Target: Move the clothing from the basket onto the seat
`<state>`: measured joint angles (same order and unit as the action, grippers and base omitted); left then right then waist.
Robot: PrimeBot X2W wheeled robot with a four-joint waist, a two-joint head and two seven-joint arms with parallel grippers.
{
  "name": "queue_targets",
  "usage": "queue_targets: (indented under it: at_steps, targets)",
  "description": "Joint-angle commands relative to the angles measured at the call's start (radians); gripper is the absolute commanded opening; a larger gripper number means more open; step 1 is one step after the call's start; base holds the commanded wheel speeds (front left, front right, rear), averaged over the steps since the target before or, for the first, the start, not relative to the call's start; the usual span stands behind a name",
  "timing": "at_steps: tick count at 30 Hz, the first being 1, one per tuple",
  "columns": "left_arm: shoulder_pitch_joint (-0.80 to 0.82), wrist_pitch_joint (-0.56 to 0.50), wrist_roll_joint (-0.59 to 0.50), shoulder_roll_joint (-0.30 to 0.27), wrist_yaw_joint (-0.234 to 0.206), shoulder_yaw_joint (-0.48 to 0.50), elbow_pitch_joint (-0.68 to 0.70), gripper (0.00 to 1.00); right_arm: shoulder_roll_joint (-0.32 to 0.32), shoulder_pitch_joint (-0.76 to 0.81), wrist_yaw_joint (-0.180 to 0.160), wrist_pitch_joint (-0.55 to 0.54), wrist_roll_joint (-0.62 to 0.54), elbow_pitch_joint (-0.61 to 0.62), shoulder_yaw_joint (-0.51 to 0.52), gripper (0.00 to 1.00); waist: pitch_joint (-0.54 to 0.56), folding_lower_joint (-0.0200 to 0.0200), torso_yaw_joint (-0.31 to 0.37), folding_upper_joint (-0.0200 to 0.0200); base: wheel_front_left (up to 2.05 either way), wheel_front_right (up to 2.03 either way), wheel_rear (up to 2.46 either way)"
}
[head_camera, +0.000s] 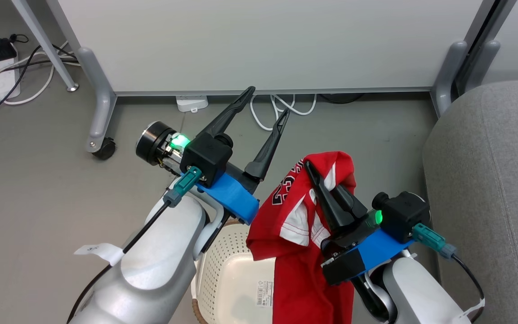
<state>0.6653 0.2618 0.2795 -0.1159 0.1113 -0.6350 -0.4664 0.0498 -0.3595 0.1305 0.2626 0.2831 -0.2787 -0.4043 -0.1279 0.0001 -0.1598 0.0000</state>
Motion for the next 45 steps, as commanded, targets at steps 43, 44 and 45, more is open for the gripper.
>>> queue_targets:
  at_steps: [43,44,45]
  targets:
    - [0.049,0.004,0.052,-0.057,0.019,-0.131,0.028,1.0,0.0,0.116,0.001,0.004,-0.028,0.134,0.259,0.0,-0.145,-0.0001,0.459,0.0,0.0,0.0,0.0]
    - [0.053,0.004,0.054,-0.058,0.019,-0.135,0.027,1.0,0.0,0.118,0.001,0.004,-0.025,0.136,0.261,0.0,-0.147,-0.0001,0.467,0.0,0.0,0.0,0.0]
    - [0.057,0.004,0.055,-0.059,0.019,-0.138,0.026,1.0,0.0,0.12,0.001,0.003,-0.023,0.137,0.261,0.0,-0.148,-0.0001,0.474,0.0,0.0,0.0,0.0]
